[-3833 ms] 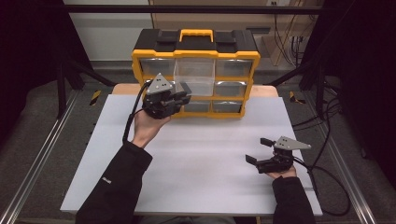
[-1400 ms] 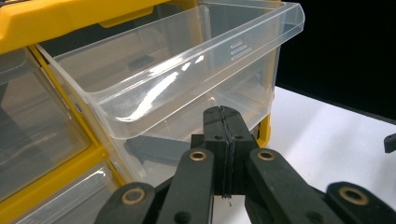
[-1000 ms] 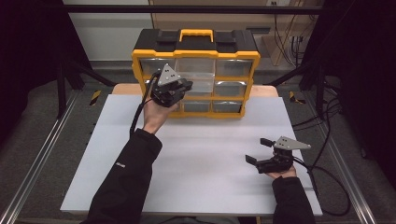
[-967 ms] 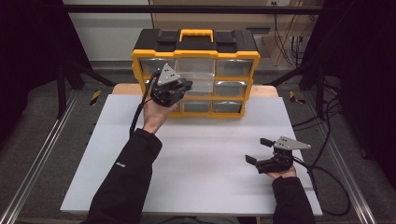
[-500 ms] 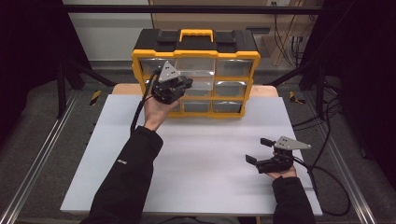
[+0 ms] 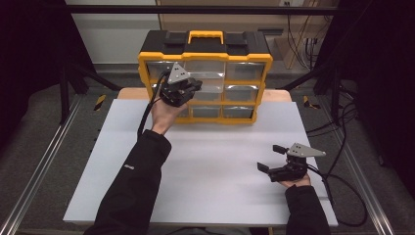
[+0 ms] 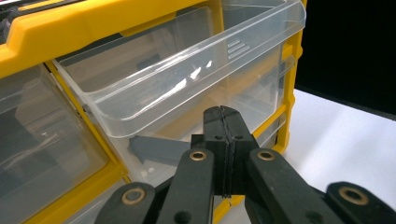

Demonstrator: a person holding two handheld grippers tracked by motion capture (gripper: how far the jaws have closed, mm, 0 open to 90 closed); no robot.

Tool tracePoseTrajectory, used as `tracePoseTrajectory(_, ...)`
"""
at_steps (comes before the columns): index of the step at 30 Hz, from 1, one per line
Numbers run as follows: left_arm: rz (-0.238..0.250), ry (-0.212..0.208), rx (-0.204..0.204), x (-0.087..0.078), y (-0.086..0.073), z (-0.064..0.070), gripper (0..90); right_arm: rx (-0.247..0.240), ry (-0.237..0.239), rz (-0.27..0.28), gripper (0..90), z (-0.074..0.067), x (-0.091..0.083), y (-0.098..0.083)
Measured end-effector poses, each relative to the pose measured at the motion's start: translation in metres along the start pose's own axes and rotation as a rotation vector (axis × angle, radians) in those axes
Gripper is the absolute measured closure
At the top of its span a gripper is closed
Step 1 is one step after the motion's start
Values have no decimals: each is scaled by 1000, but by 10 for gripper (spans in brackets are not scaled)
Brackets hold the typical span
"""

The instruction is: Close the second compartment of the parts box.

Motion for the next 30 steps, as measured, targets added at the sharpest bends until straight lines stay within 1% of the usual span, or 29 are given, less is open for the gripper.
tracePoseTrajectory(16,6,-6,-10,7,0,-5,892,0,0,1,1,0,0,0)
tracePoseTrajectory(23,8,3,8,9,1,-6,892,0,0,1,1,0,0,0)
tracePoseTrajectory(26,8,-1,6,11,1,-8,892,0,0,-1,1,0,0,0)
tracePoseTrajectory(30,6,6,13,13,2,-9,892,0,1,1,1,0,0,0)
Point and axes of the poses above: each handheld gripper's, and its own axes: x roughly forward along the jaws, y roughly out of its top, z roughly to its right, the point moved 3 cm from there along x, roughly forward along the jaws, and after that the axes turned 11 degrees about y, right-handed, at the moved point
